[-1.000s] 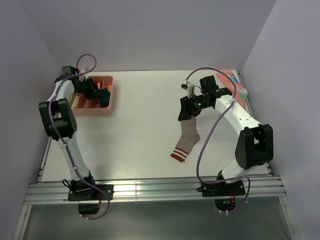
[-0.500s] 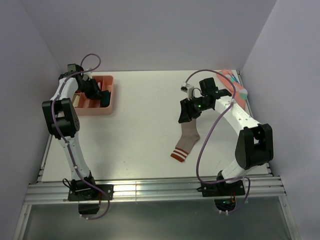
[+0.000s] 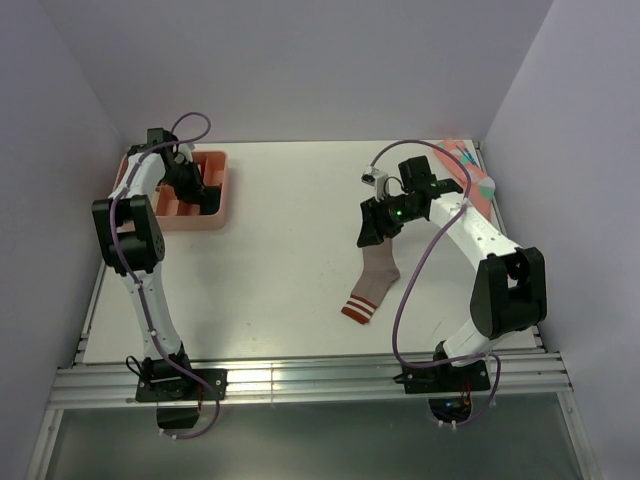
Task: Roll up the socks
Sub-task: Place the sock in the storage box.
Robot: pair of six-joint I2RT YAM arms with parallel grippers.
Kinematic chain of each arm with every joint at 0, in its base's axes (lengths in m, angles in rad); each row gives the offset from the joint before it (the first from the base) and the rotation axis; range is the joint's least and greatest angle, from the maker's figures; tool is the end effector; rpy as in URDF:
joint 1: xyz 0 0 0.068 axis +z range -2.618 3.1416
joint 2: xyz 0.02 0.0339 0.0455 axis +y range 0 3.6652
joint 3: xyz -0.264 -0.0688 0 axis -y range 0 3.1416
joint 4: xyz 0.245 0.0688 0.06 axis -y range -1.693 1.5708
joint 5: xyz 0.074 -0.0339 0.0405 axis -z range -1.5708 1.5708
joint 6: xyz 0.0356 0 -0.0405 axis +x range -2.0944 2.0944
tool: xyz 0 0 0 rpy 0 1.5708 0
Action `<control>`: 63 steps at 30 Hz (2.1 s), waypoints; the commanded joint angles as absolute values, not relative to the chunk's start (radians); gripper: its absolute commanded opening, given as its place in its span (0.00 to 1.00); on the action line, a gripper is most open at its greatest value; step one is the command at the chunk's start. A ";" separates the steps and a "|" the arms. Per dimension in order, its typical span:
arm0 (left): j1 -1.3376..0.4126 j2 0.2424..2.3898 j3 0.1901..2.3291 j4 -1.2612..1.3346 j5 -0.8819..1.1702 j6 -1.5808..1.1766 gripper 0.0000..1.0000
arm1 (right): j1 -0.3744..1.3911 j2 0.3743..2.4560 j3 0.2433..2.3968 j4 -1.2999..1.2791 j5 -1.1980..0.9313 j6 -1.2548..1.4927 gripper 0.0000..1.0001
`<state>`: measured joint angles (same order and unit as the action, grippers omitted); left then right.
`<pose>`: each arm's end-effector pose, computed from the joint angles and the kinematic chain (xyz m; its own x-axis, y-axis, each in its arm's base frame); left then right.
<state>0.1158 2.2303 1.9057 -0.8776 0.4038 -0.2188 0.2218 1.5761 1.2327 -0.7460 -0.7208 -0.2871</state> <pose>0.4700 0.0406 0.2013 -0.9120 -0.3070 -0.2722 -0.1676 0.8842 -0.4360 0.3060 0.0931 0.2622 -0.6980 -0.3755 -0.6097 -0.6892 0.5832 0.4299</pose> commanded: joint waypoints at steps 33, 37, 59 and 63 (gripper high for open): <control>0.028 2.004 1.865 -0.795 0.144 -0.288 0.55 | 0.216 1.560 1.239 -0.742 -0.692 -0.310 0.57; 0.017 1.925 1.826 -0.756 0.156 -0.314 0.54 | 0.218 1.520 1.230 -0.732 -0.616 -0.337 0.57; -0.298 1.167 1.100 -0.310 0.071 -0.689 0.55 | 0.744 1.196 0.761 -0.568 -0.129 -0.350 0.58; -0.301 1.137 1.101 -0.324 0.069 -0.687 0.55 | 0.790 1.273 0.802 -0.571 -0.101 -0.295 0.57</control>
